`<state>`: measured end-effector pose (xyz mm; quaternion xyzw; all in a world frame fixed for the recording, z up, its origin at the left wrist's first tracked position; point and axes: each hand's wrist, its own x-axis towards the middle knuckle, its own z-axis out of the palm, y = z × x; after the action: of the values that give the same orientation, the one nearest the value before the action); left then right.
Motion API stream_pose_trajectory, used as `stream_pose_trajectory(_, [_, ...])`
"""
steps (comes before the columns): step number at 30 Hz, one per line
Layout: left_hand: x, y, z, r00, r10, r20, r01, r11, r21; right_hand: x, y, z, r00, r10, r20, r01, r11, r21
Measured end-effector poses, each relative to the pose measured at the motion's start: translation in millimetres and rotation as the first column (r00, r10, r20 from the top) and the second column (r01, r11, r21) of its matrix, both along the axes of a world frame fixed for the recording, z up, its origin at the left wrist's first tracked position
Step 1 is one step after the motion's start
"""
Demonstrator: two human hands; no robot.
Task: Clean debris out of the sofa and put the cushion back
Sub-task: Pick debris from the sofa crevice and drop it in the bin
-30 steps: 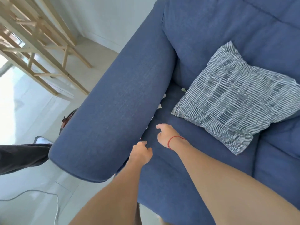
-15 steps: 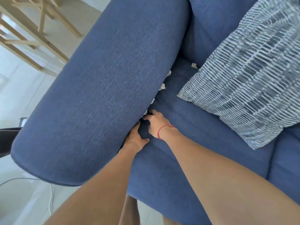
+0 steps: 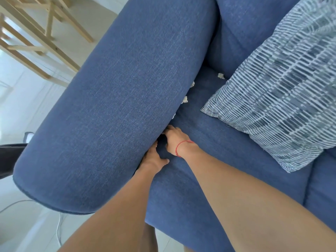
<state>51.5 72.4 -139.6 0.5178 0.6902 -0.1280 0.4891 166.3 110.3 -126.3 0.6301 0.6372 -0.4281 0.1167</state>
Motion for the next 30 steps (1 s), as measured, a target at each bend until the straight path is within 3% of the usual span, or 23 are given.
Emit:
stream_pose_trajectory(3, [0.9, -2.1, 10.9, 0.999, 0.027, 0.029, -0.027, 0.999, 0.019, 4.5, -6.0, 9.7, 0.984, -0.170, -0.049, 0.173, 0.983, 0.054])
stream_pose_trajectory(7, [10.4, -9.0, 41.6, 0.984, 0.139, 0.108, -0.152, 0.980, 0.129, 23.4, -19.1, 37.8, 0.893, -0.442, -0.084, 0.449, 0.888, 0.100])
stream_pose_trajectory(10, [22.4, -2.0, 79.0, 0.967, 0.188, 0.171, -0.230, 0.934, 0.273, 42.5, -17.5, 70.8, 0.827, -0.555, -0.085, 0.562, 0.818, 0.128])
stream_pose_trajectory(14, [32.5, 36.3, 141.7, 0.953, 0.137, 0.269, -0.248, 0.864, 0.438, 55.8, 14.0, 126.5, 0.759, -0.636, -0.136, 0.650, 0.734, 0.195])
stream_pose_trajectory(17, [24.2, 78.0, 184.1, 0.937, 0.136, 0.321, -0.298, 0.793, 0.532, 44.3, 47.7, 169.6, 0.727, -0.652, -0.216, 0.687, 0.682, 0.252])
stream_pose_trajectory(20, [-7.7, 110.6, 208.3, 0.959, 0.127, 0.254, -0.261, 0.751, 0.607, 12.0, 77.8, 200.4, 0.738, -0.617, -0.274, 0.675, 0.674, 0.299])
stream_pose_trajectory(23, [-62.0, 123.9, 212.4, 0.974, 0.157, 0.163, -0.226, 0.726, 0.650, -36.3, 99.7, 211.7, 0.796, -0.529, -0.294, 0.601, 0.743, 0.292])
stream_pose_trajectory(30, [-187.0, 132.8, 189.7, 0.885, 0.461, 0.064, -0.415, 0.719, 0.558, -156.5, 126.3, 199.5, 0.882, -0.345, -0.321, 0.420, 0.884, 0.203])
